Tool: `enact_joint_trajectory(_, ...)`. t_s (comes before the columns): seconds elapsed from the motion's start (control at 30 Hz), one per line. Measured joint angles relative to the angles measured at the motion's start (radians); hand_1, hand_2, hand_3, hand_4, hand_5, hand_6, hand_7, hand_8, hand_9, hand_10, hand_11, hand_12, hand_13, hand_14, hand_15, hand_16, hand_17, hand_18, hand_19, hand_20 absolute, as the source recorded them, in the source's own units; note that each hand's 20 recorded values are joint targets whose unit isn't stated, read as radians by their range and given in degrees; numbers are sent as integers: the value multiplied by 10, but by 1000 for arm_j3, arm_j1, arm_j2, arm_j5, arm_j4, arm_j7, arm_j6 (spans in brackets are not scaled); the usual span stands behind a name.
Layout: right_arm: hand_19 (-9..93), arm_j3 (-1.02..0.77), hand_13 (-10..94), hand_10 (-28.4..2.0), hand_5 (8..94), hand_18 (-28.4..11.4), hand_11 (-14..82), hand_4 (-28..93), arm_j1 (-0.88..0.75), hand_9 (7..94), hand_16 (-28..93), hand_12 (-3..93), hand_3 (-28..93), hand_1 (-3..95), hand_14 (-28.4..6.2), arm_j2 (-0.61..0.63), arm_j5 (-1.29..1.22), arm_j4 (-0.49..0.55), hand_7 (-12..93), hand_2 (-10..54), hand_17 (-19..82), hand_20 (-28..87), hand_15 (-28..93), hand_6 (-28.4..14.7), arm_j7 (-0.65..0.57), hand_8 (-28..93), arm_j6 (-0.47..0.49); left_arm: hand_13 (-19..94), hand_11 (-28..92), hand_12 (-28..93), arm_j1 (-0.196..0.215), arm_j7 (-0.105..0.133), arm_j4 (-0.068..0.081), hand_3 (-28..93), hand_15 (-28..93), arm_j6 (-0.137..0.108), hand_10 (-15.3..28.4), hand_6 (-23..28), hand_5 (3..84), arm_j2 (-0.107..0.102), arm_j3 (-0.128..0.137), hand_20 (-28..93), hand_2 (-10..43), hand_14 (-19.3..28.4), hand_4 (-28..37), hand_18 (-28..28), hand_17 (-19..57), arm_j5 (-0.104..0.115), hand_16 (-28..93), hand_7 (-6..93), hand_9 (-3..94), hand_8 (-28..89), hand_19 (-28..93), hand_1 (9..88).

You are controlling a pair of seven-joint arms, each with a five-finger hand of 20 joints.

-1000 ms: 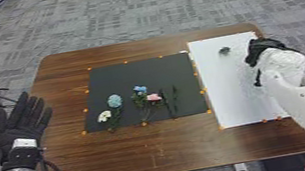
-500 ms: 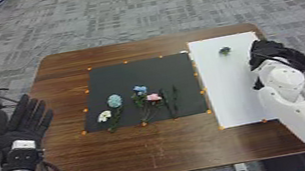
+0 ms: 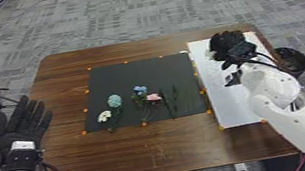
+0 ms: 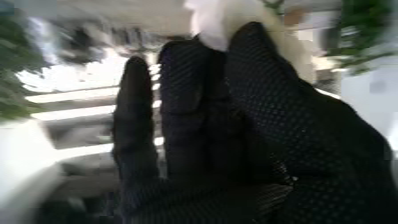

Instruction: Arrange flowers

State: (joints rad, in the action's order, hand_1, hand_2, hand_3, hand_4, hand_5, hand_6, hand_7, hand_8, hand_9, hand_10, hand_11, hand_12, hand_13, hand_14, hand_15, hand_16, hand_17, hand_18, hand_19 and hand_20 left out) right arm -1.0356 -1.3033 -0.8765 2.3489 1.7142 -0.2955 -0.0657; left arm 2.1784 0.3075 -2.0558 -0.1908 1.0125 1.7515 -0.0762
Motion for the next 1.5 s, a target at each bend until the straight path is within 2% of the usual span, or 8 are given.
enact_joint_trajectory(0.17, 653, 105, 600, -62, 626, -175, 310, -283, 99, 735, 465, 546, 732, 601, -34, -52, 1, -56, 460, -95, 240, 271, 499, 39, 169, -69, 92, 214, 172, 64, -2, -2, 1, 678, 199, -1, 145, 77, 421, 0, -4, 86, 162, 135, -283, 114, -61, 0, -59, 118, 317, -94, 260, 242)
enact_joint_trajectory(0.5, 675, 257, 601, -62, 624, -184, 309, -283, 215, 735, 467, 542, 733, 600, -34, -168, 14, -145, 464, -95, 233, 309, 496, 40, 163, -75, 107, 216, 177, 67, -21, -18, 2, 679, 208, -13, 147, 79, 423, -1, -13, 87, 164, 138, -283, 114, -62, 0, -60, 122, 319, -94, 264, 242)
enact_joint_trajectory(0.73, 673, 308, 599, -64, 626, -185, 306, -283, 241, 733, 466, 544, 729, 604, -36, -159, 31, -145, 457, -95, 234, 317, 493, 41, 127, -73, 131, 217, 178, 66, -12, -16, -1, 680, 216, -13, 148, 79, 424, -2, -1, 87, 164, 140, -283, 114, -62, 0, -62, 124, 321, -95, 264, 243)
enact_joint_trajectory(1.0, 661, 356, 563, -57, 623, -185, 272, -283, 263, 738, 433, 523, 746, 586, -27, -127, 182, -166, 417, -95, 219, 322, 442, 43, 180, -81, 132, 216, 182, 68, 7, -11, -5, 679, 227, -13, 149, 80, 424, -2, 10, 89, 165, 147, -283, 115, -64, 3, -61, 126, 322, -96, 267, 243)
enact_joint_trajectory(1.03, 660, 352, 558, -53, 623, -186, 178, -283, 261, 736, 427, 458, 749, 581, -29, -126, 182, -164, 406, -95, 218, 325, 443, 42, 181, -76, 137, 216, 182, 68, 8, -9, -6, 680, 228, -13, 149, 80, 425, -2, 11, 89, 165, 147, -283, 115, -64, 4, -61, 126, 322, -96, 267, 242)
enact_joint_trajectory(1.1, 661, 342, 551, -59, 621, -189, 113, -283, 256, 725, 422, 408, 756, 566, -31, -123, 177, -158, 390, -95, 215, 327, 444, 38, 183, -77, 147, 216, 183, 69, 10, -7, -7, 680, 230, -13, 149, 80, 425, -2, 12, 89, 165, 148, -283, 116, -64, 6, -60, 127, 322, -96, 268, 243)
enact_joint_trajectory(1.23, 662, 330, 540, -75, 621, -193, 178, -283, 248, 678, 405, 303, 784, 526, -42, -120, 161, -142, 339, -95, 210, 335, 461, 35, 181, -79, 158, 221, 187, 71, 12, -4, -7, 688, 237, -14, 150, 81, 427, -2, 14, 90, 165, 149, -283, 117, -64, 9, -60, 130, 325, -95, 269, 239)
enact_joint_trajectory(1.5, 661, 308, 531, -95, 614, -199, 230, -283, 234, 647, 384, 225, 815, 497, -57, -119, 133, -101, 298, -95, 202, 340, 482, 36, 182, -174, 235, 224, 195, 72, 12, 16, -12, 692, 243, -35, 151, 82, 432, -3, 14, 92, 164, 149, -283, 120, -64, 38, -61, 135, 329, -97, 274, 243)
